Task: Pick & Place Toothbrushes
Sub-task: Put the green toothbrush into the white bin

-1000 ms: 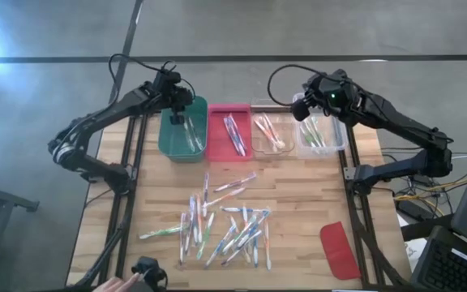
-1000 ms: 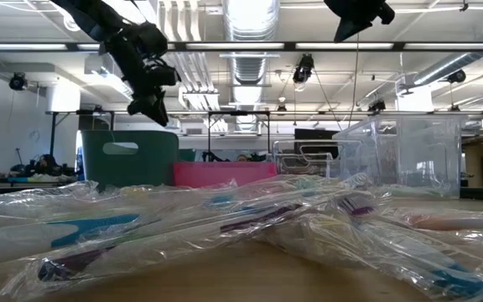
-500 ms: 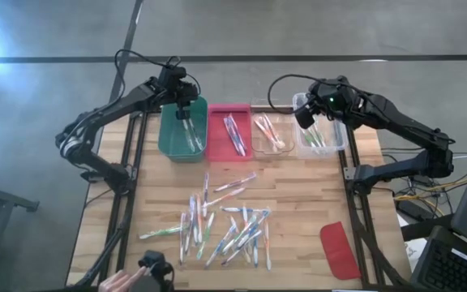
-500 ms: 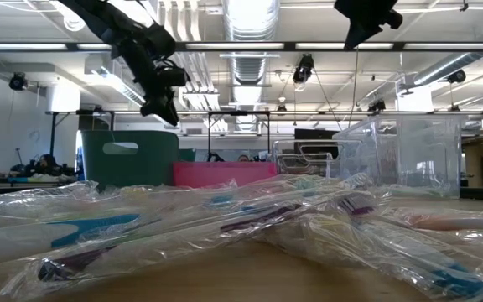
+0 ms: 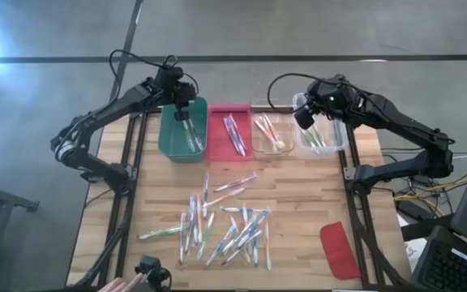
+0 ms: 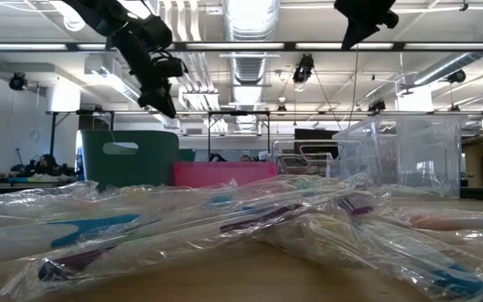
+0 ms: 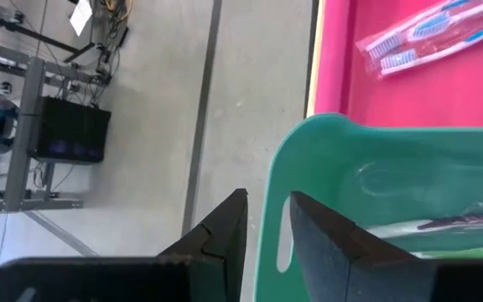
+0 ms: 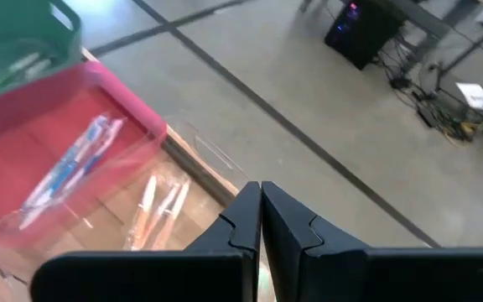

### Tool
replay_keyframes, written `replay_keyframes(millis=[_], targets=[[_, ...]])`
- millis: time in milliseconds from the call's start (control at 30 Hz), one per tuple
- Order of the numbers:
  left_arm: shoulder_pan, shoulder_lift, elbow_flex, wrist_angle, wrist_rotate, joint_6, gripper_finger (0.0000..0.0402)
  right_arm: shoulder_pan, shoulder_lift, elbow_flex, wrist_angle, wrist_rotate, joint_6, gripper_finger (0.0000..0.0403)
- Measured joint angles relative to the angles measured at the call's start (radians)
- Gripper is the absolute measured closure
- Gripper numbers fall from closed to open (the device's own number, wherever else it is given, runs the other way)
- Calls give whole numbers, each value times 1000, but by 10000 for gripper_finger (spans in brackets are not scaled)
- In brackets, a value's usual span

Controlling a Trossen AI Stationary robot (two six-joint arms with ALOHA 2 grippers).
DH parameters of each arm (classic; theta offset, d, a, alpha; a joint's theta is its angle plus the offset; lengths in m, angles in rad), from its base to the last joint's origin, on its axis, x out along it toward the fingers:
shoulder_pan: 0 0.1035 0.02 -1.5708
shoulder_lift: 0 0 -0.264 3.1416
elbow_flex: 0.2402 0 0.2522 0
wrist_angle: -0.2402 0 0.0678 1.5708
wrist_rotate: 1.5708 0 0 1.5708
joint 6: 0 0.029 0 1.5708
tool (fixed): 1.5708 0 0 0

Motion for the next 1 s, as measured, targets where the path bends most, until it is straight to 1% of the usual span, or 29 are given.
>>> replay_keyframes(millis=[233, 333, 433, 567, 667, 867, 1000], targets=[[-13, -3, 0, -5, -4, -14, 301, -30, 11, -1, 112, -107, -104, 394], [-13, -5, 0, -24, -53, -50, 302, -51, 28, -1, 144, -158, -153, 394], [-13, -6, 0, -64, -79, -57, 302, -78, 52, -2, 165, -206, -195, 394], [-15, -6, 0, -100, -85, -67, 301, -117, 95, -2, 201, -231, -243, 394], [-21, -9, 0, -129, -109, -85, 304, -140, 133, -1, 237, -236, -279, 394], [-40, -27, 0, -181, -158, -121, 310, -173, 195, 29, 252, -278, -336, 394], [-46, -44, 0, -194, -162, -128, 308, -188, 219, 61, 254, -280, -346, 394]])
